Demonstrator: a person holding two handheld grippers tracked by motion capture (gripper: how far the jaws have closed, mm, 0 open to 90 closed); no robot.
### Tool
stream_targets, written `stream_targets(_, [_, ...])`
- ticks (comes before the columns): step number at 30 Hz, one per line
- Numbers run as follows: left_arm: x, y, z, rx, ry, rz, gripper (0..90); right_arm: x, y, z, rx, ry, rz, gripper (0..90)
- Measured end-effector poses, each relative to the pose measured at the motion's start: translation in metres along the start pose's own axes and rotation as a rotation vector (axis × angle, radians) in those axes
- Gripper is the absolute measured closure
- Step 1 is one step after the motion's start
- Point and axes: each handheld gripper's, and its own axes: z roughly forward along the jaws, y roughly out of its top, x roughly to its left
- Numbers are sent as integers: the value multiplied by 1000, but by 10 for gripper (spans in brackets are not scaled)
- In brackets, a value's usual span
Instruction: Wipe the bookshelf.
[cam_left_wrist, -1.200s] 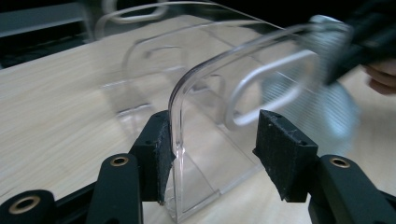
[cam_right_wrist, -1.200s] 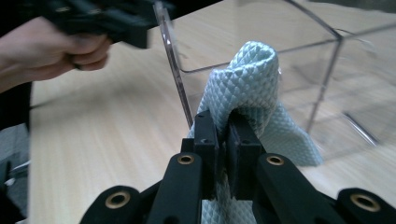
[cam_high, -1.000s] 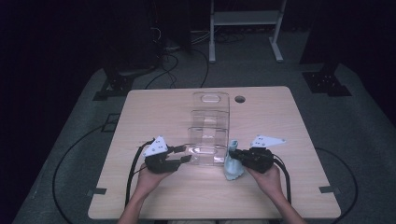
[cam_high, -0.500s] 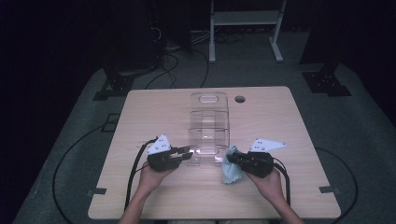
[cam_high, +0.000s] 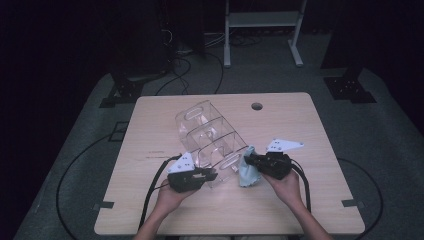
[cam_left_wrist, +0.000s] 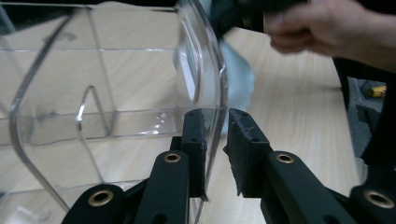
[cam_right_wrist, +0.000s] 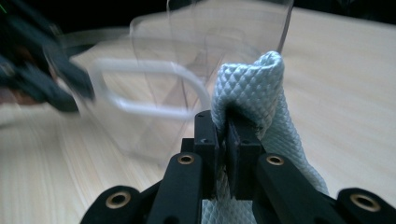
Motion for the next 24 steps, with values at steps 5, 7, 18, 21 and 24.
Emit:
stream_targets(5, [-7, 2, 6, 10, 2, 2, 772, 0, 9, -5, -27, -8, -19, 838])
stream_targets(7, [-9, 2, 8, 9, 2, -7, 772, -4, 3, -1, -13, -8, -6, 838])
stream_targets(18, [-14, 3, 15, 26, 23, 5, 741, -6, -6, 3, 2, -4, 1, 837])
stream_targets(21, [-15, 4, 16, 23, 27, 2, 731, -6, 3, -4, -28, -12, -14, 837])
stream_targets(24, [-16, 5, 16, 17, 34, 3, 716, -9, -5, 3, -13, -15, -4, 837])
